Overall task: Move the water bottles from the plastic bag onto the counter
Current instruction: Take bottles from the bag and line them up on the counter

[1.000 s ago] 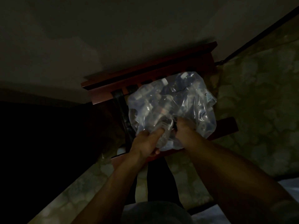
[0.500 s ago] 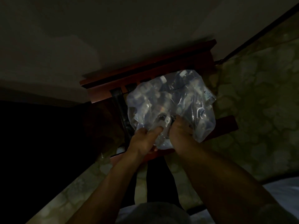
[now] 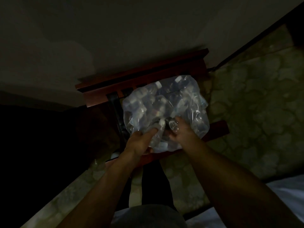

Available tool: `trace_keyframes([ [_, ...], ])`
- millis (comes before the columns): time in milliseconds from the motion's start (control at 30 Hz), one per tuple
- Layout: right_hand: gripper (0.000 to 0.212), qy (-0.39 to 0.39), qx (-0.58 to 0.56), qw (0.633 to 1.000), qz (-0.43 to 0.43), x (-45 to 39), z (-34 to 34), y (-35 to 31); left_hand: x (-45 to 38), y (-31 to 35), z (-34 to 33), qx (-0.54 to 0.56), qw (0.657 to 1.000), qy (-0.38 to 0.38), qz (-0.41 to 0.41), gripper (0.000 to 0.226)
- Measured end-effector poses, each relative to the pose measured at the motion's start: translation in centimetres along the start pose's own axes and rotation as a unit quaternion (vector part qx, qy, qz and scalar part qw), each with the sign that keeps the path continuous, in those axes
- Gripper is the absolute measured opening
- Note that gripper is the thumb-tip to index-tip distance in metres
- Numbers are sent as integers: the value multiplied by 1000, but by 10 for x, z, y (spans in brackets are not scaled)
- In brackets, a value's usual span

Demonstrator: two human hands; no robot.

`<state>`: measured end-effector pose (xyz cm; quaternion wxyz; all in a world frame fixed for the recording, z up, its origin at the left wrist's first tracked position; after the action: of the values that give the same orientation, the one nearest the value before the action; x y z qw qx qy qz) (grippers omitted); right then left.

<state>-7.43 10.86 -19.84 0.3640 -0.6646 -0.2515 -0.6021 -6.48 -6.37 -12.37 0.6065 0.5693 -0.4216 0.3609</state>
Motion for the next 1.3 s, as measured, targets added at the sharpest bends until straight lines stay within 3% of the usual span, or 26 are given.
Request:
trace_keyframes([
  [267, 58, -1, 142, 989, -42, 33, 28, 1, 23, 10, -18, 104, 994, -32, 26, 35],
  [467, 61, 36, 277, 960, 5, 63, 18, 2, 42, 19, -14, 88, 994, -56, 19, 52],
  [733, 65, 40, 464, 875, 130, 117, -18, -30, 76, 46, -9, 122, 990, -68, -29, 48],
  [867, 75, 84, 584, 785, 191, 155, -22, -48, 89, 51, -2, 69, 994, -62, -53, 56],
  [1033, 71, 110, 623, 726, 269, 215, -41, -75, 110, 58, 8, 103, 987, -78, -98, 52],
  [1100, 65, 110, 599, 733, 305, 237, -50, -79, 121, 60, 15, 115, 984, -78, -113, 45],
  [1200, 64, 86, 502, 783, 357, 264, -60, -75, 143, 73, 32, 128, 979, -61, -147, 29],
  [1300, 69, 62, 419, 811, 404, 284, -70, -64, 169, 90, 54, 128, 972, -47, -192, 43],
])
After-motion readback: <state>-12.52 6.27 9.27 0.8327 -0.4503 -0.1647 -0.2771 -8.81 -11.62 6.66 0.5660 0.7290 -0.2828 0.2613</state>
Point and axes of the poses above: each hand's wrist, its own x-axis away from the middle knuckle, its own z-axis out of the back of the hand, y = z × x, the point moved 10 cm from there along -x, towards the middle knuckle, and after that the axes turned 2 degrees about -y, right-handed, at the moved point
